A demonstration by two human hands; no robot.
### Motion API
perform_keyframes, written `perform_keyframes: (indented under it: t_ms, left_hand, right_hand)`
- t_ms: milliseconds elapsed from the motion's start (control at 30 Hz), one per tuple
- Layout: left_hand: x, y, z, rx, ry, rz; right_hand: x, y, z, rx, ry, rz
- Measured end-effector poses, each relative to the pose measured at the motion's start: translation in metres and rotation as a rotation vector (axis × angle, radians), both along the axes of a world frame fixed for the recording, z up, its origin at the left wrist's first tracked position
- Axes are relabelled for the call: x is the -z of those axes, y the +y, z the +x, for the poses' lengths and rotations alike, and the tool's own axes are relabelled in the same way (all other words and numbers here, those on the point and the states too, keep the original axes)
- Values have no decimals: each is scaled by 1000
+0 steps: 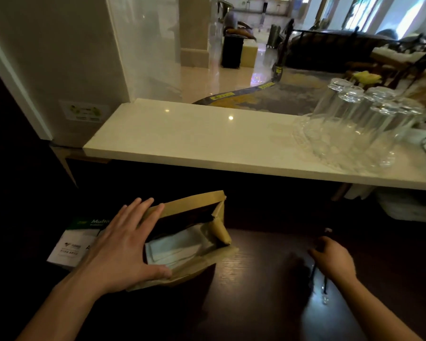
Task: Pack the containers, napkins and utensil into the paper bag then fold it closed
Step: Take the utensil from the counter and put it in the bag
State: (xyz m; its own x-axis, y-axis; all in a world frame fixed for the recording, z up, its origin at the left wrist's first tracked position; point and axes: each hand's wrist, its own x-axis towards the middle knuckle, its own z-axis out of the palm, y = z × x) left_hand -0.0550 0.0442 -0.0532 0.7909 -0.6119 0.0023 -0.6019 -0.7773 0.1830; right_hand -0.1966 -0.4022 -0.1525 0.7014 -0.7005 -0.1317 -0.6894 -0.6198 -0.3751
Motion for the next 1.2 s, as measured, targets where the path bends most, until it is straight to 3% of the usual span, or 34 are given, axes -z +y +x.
perform_keyframes:
  t_ms: [267,367,833,1200]
  left_hand:
    - [-4,-5,-1,3,19,9]
    - [-4,-5,-1,-1,34,2]
    - [-2,-2,-1,-22,58,31]
    - [8,-1,5,-20,1,-22]
  right_hand:
    - [15,-15,-15,183,273,94]
    - [21,-15,-11,202,286,132]
    - [34,-24,4,195,168,106]
    - [-42,37,48,-155,-240,177]
